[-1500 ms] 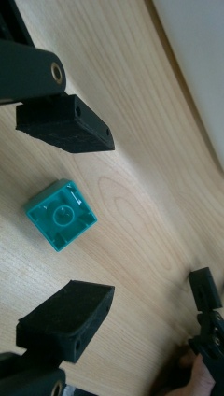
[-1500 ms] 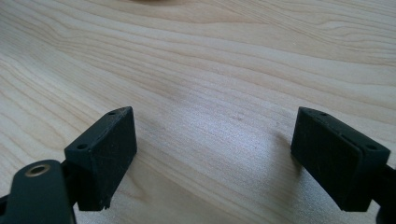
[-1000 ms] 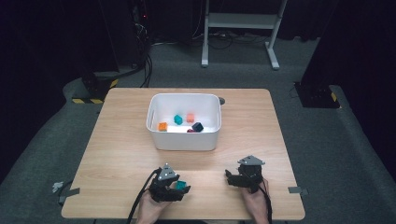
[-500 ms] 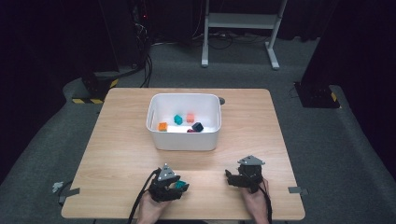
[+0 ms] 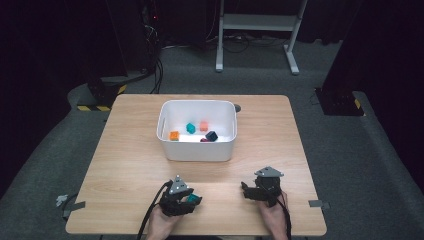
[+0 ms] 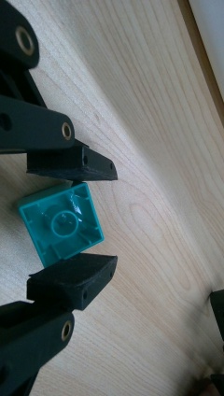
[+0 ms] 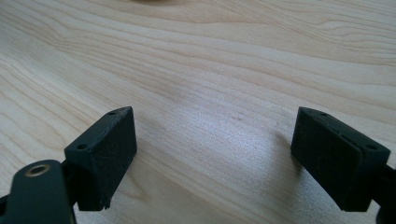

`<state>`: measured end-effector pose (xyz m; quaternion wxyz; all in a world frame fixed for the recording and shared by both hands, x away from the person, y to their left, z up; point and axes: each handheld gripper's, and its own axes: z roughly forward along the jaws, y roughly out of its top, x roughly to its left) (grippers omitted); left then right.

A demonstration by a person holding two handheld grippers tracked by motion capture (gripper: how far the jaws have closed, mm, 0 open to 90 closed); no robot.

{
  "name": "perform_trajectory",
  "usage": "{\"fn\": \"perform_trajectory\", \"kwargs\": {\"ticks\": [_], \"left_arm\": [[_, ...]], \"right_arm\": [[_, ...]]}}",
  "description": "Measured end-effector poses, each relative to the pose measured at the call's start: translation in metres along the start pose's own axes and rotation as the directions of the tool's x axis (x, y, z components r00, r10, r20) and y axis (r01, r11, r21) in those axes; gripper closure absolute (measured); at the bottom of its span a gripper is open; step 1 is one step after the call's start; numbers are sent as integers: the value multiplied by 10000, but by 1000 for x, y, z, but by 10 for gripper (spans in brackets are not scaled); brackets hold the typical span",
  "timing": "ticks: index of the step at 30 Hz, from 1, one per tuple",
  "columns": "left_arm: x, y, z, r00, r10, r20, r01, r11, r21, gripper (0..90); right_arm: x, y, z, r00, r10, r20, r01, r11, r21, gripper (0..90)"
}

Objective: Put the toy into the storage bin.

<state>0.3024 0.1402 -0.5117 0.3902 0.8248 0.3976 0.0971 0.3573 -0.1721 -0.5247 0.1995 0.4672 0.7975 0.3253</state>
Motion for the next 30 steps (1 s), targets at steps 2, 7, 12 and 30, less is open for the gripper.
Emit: {"fn": "perform_trajectory", "kwargs": {"ticks": [2, 7, 12, 30], "left_arm": [[0, 0, 0, 10000, 8, -26, -8, 10000, -11, 527], [0, 1, -1, 10000, -5, 21, 5, 10000, -23, 532], [1, 3, -3, 10000, 6, 25, -6, 10000, -64, 537], [7, 17, -15, 9999, 138, 68, -136, 9995, -297, 552]], "right_arm": [[0, 0, 0, 10000, 1, -2, -1, 10000, 2, 139], [0, 0, 0, 10000, 4, -3, -4, 10000, 3, 139], [0, 0, 0, 10000, 2, -1, -2, 10000, 0, 139], [0, 0, 0, 10000, -1, -2, 1, 10000, -1, 139]]}}
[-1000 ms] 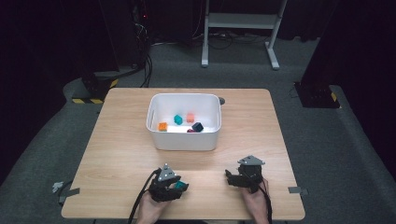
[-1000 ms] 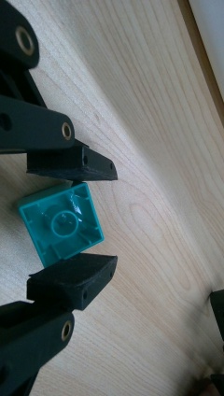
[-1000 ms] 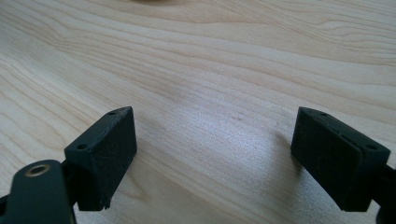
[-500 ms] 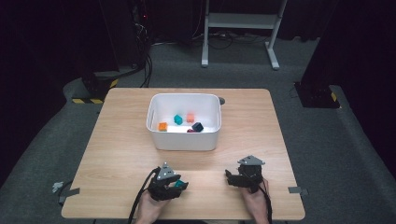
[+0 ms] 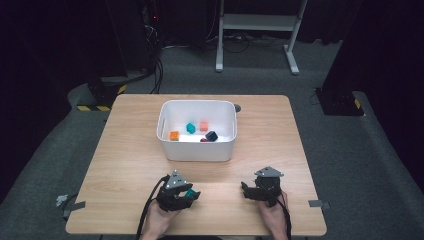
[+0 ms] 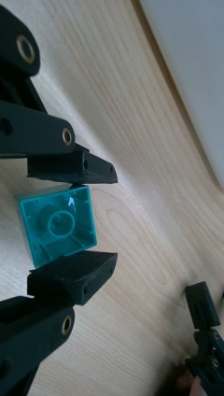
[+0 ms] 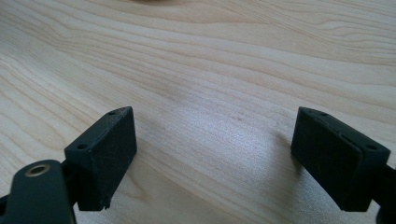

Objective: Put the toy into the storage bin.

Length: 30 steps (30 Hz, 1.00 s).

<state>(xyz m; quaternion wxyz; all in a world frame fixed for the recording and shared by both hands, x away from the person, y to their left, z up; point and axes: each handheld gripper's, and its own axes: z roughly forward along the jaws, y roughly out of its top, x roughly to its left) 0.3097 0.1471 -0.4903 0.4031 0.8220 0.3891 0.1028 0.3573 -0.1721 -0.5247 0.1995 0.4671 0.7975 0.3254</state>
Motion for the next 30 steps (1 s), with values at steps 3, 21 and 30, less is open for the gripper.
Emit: {"fn": "perform_trajectory", "kwargs": {"ticks": [3, 21, 30], "left_arm": [[2, 5, -4, 10000, -21, 6, 21, 9999, -114, 555], [19, 56, -32, 9994, 303, 151, -292, 9972, -693, 567], [27, 94, -48, 9988, 474, 122, -459, 9932, -1067, 569]], "right_arm": [[0, 0, 0, 10000, 3, 1, -3, 10000, 0, 139], [0, 0, 0, 10000, 3, -1, -3, 10000, 1, 139], [0, 0, 0, 10000, 0, -2, 0, 10000, 1, 139]]}}
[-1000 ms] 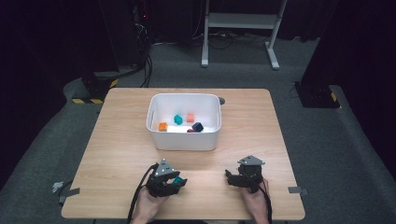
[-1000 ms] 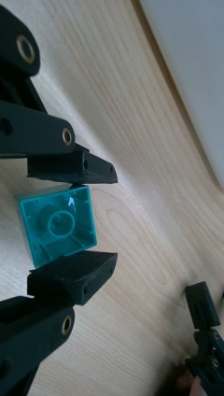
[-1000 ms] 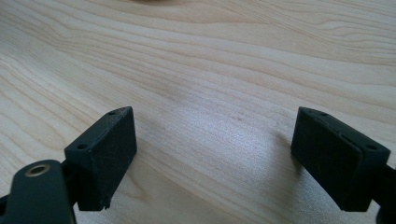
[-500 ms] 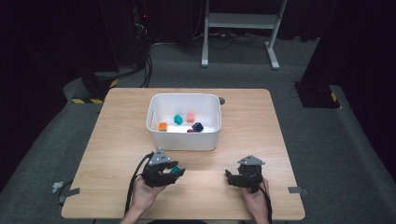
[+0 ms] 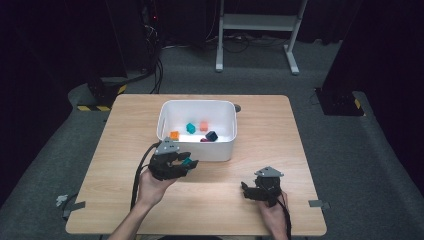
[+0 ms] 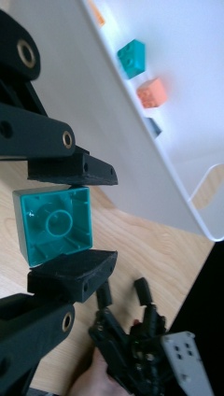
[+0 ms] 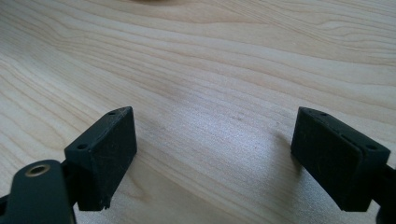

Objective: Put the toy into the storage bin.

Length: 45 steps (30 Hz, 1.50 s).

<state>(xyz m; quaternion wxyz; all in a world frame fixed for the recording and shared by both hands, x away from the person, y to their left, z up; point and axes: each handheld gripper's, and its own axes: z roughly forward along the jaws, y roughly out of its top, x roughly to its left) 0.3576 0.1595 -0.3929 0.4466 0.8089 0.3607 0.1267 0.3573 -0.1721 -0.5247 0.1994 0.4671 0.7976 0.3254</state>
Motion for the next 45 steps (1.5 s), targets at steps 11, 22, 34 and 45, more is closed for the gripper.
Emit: {"fn": "perform_trajectory", "kwargs": {"ticks": [11, 22, 34, 45], "left_arm": [[11, 34, -6, 9999, 34, 163, -29, 9995, -315, 571], [30, 65, -2, 9996, -159, 224, 169, 9990, -424, 572], [48, 83, 14, 9994, -256, -253, 253, 9996, -140, 573], [60, 90, 37, 9978, -443, -495, 446, 9990, 43, 573]], "right_arm": [[0, 0, 0, 10000, -1, 1, 1, 10000, 0, 139], [0, 0, 0, 10000, -2, 1, 2, 10000, 2, 139], [0, 0, 0, 10000, 0, 1, 0, 10000, 1, 139], [0, 0, 0, 10000, 0, 2, 0, 10000, 0, 139]]}}
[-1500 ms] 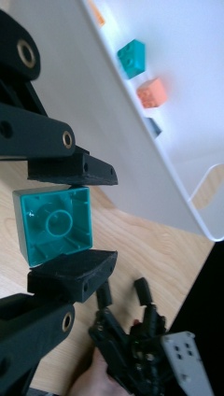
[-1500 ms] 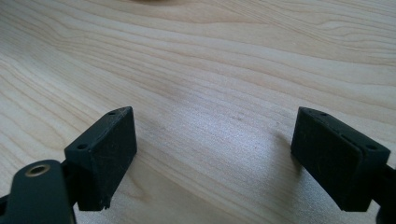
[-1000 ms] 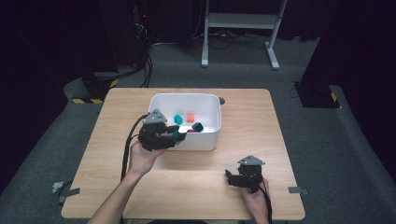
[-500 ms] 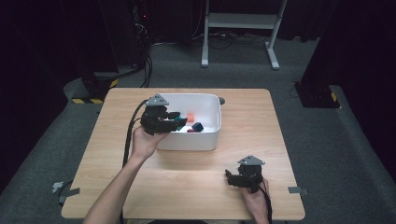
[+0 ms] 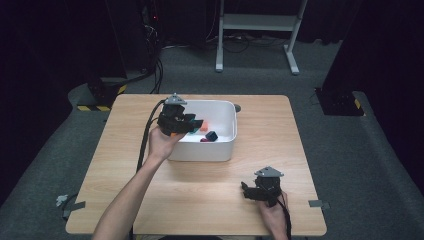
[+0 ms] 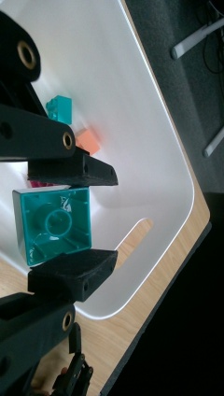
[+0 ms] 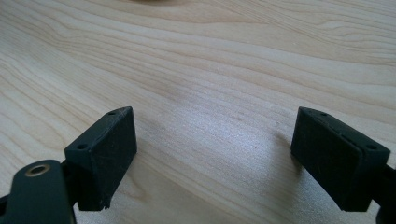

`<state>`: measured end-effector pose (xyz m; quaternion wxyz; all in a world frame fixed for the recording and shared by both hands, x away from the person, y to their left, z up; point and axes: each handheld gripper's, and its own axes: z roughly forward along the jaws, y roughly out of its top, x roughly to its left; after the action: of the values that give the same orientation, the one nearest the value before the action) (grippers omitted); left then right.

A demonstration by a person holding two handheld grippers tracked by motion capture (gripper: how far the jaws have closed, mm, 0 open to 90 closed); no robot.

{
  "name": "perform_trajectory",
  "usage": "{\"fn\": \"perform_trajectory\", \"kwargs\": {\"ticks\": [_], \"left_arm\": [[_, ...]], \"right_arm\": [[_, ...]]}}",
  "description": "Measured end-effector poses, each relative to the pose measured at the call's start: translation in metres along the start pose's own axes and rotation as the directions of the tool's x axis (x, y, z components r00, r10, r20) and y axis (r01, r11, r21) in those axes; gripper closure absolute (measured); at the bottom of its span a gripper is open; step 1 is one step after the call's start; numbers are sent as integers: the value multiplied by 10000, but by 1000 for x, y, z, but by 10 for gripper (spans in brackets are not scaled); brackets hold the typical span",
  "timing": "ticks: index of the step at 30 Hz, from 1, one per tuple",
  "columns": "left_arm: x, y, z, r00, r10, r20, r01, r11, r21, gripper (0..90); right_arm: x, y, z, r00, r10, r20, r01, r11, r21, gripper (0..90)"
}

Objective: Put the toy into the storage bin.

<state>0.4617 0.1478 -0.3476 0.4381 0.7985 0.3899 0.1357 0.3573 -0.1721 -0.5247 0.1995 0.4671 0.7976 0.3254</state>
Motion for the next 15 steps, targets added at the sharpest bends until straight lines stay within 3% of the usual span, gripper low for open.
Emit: {"fn": "perform_trajectory", "kwargs": {"ticks": [15], "left_arm": [[15, -1, 25, 9977, -404, -539, 415, 9989, 209, 569]], "right_arm": [[0, 0, 0, 10000, -8, 6, 8, 10000, 1, 139]]}}
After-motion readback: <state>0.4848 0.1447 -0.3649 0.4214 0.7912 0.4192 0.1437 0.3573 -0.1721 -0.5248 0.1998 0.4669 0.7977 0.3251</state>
